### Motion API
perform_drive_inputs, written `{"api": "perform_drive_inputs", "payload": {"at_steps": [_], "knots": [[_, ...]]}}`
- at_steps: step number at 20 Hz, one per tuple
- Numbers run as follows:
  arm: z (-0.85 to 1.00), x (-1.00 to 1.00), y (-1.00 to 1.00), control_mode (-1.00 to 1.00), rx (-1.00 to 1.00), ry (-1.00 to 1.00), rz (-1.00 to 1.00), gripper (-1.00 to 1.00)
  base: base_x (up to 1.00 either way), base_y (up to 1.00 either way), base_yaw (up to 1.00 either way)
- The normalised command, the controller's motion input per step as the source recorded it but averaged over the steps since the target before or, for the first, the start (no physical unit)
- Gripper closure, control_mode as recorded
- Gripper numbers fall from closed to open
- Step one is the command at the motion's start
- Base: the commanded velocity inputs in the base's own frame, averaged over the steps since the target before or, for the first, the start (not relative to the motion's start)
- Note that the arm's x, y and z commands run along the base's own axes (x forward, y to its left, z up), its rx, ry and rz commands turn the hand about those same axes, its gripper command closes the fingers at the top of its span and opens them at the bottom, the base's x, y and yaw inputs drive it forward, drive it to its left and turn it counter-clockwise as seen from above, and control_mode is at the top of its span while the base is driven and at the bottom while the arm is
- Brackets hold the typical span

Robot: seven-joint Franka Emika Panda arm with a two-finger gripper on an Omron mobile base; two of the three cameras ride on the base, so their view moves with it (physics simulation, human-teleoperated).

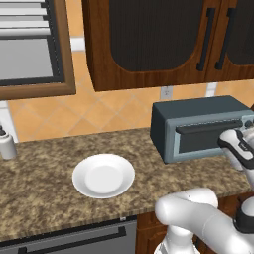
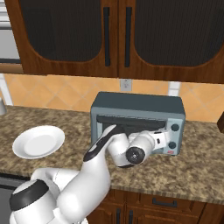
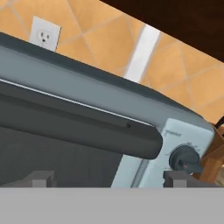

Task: Pick up the kebab skewer and baguette bread, and place them inside the toaster oven. Close the toaster oven door and start by setting the timer.

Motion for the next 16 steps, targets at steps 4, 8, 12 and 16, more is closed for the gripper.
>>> {"api": "perform_drive_inputs", "payload": {"at_steps": [4,8,12,16], "knots": [[0.00,0.00,-0.20,-1.00,0.00,0.03,-0.06,-1.00,0.00,0.00,0.00],[-0.02,0.00,-0.43,-1.00,0.03,0.05,-0.03,-1.00,0.00,0.00,0.00],[-0.07,0.00,-0.55,-1.00,0.11,0.09,0.00,-1.00,0.00,0.00,0.00],[-0.12,0.00,-0.57,-1.00,0.13,0.04,0.00,-1.00,0.00,0.00,0.00]]}}
